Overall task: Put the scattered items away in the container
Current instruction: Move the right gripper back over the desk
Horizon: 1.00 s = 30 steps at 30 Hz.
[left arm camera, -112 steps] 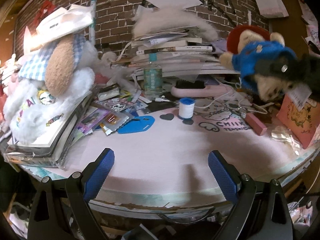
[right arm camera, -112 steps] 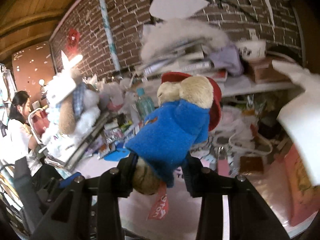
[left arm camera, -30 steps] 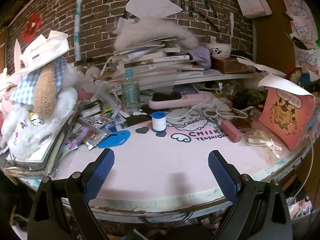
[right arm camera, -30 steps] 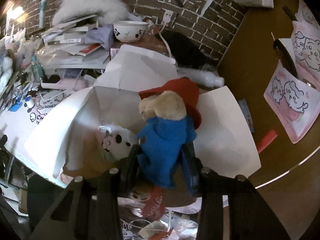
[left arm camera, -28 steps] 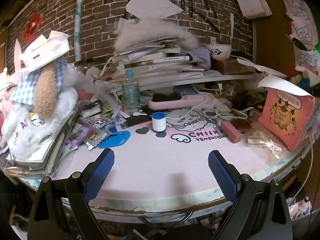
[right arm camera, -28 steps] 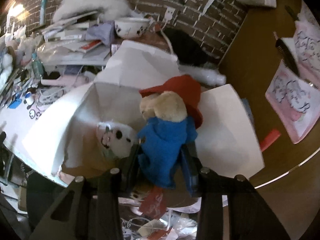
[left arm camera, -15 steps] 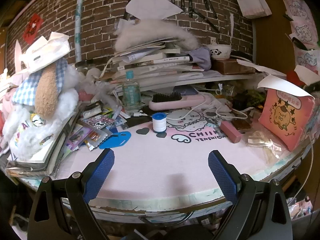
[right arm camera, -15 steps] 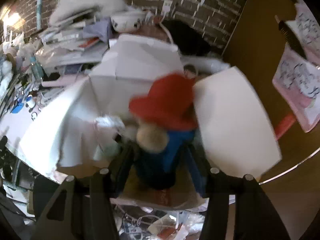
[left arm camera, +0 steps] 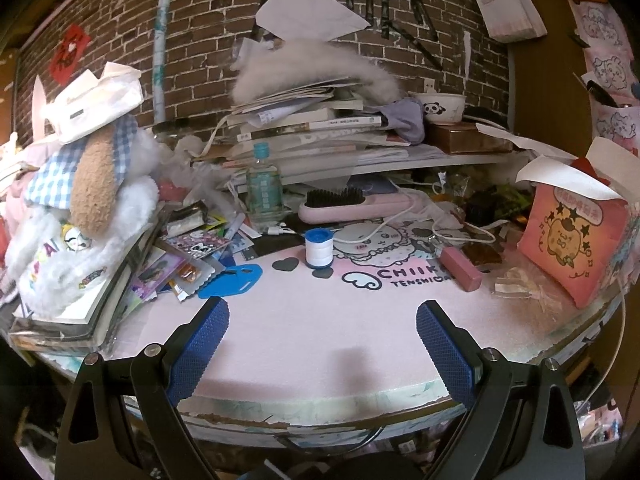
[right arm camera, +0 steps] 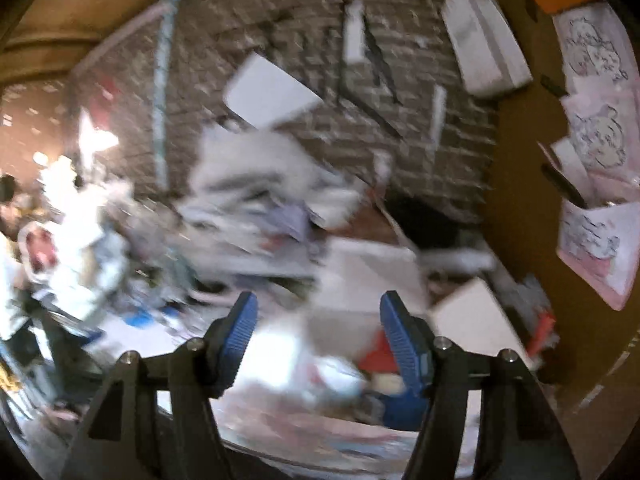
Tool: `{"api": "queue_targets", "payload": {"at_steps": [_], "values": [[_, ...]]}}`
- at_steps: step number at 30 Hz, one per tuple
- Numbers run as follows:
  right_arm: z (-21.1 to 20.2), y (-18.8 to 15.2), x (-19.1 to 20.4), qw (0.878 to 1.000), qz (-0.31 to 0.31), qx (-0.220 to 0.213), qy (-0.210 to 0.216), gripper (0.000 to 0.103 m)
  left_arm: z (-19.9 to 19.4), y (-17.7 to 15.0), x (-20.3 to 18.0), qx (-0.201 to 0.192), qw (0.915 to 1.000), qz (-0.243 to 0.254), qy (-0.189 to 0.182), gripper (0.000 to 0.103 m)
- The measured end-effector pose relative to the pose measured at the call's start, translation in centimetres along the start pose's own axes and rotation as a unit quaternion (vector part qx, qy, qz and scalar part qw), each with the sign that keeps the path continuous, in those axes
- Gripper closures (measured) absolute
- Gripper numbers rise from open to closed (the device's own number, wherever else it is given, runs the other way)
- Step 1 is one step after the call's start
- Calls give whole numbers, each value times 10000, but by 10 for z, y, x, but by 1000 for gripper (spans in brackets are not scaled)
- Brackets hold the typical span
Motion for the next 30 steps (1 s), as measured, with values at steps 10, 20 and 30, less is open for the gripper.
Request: {"api": "queue_targets", "payload": {"at_steps": [10,20,30], "values": [[14,-50,92,9929,-292,-183,1142,36,8,-2,6,67,9999,-74,80,9],[58,-127,136,9848,-116,332,1704,36,37,2,3,210,9997,-132,-79,9],[87,-169,141,9800,112,793,1823,36,85,27,3,575,9977,-307,-177,10]]}}
Point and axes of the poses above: each gripper's, at about its wrist camera, not at the fingertips, and z roughly the way its jaws point, x to its left, y to its top, the point moved 4 cm from there along z, roughly the way its jaws point, and after that the axes turned 3 degrees about -x, right-handed, at the moved point
